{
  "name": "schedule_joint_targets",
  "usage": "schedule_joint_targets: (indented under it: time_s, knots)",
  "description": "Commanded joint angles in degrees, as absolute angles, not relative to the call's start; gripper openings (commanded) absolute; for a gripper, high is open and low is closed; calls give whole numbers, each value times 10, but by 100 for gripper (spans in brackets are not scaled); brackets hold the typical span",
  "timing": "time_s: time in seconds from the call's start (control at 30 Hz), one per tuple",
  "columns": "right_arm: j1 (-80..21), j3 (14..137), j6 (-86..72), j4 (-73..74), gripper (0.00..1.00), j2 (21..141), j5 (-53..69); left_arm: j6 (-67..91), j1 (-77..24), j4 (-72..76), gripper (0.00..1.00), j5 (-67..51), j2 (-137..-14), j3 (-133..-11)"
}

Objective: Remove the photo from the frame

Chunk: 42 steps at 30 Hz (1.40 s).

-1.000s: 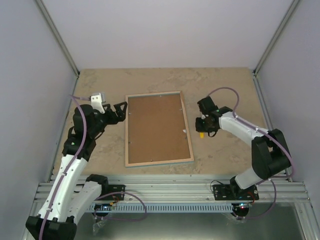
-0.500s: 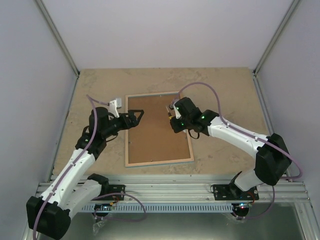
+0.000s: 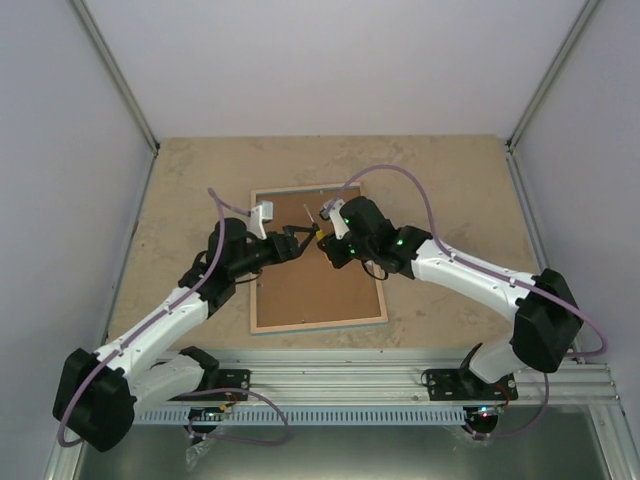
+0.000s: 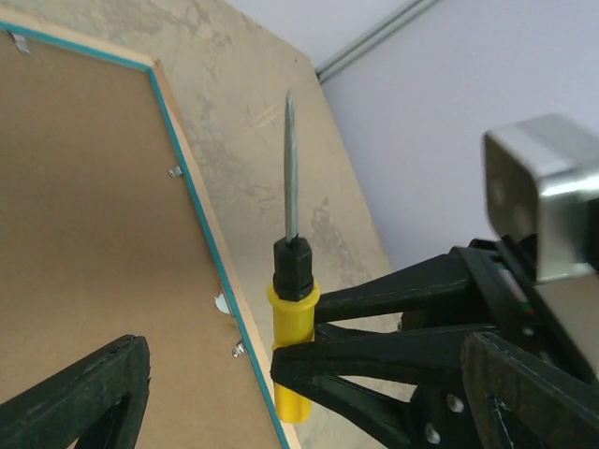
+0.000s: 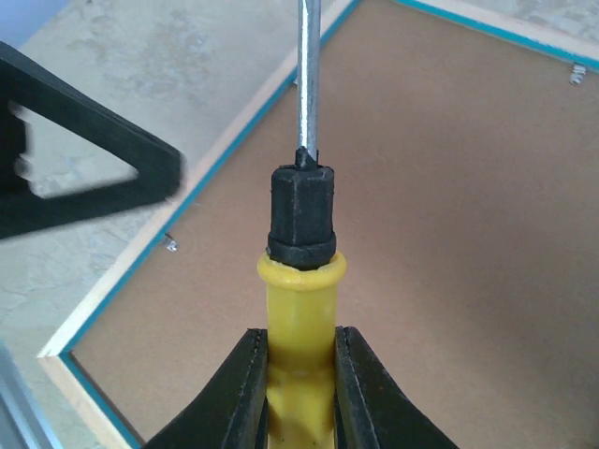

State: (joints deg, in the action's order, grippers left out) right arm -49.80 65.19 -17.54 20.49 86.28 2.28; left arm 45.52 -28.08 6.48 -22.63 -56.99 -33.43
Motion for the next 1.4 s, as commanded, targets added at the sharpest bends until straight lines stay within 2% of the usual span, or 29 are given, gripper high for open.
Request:
schedule_joint_targets:
  time_s: [0.0,0.37,0.73,0.83,1.0,1.13,1.2,1.37]
  knots:
    - [-507,655,-163,159,1,840,38,470,-300,115,92,-211,-593,-342]
    - [-513,633,-159,114,2,835,74,481,-306,144,76,-211,-626,-350]
    - [-516,601,-165,67,3,814,72,519,-308,199,28,-230,-635,-341]
    - [-515,596,-164,53,5,812,81,528,-308,205,18,-227,-629,-342]
    - [-515,583,-160,32,12,803,76,549,-308,217,4,-226,-622,-335]
    - [-515,559,-164,3,19,771,65,576,-308,233,1,-211,-606,-319]
    - [-515,541,-165,-26,33,744,51,591,-308,247,1,-198,-595,-309]
    - [-514,487,-132,-94,49,691,47,636,-308,271,1,-177,-576,-292]
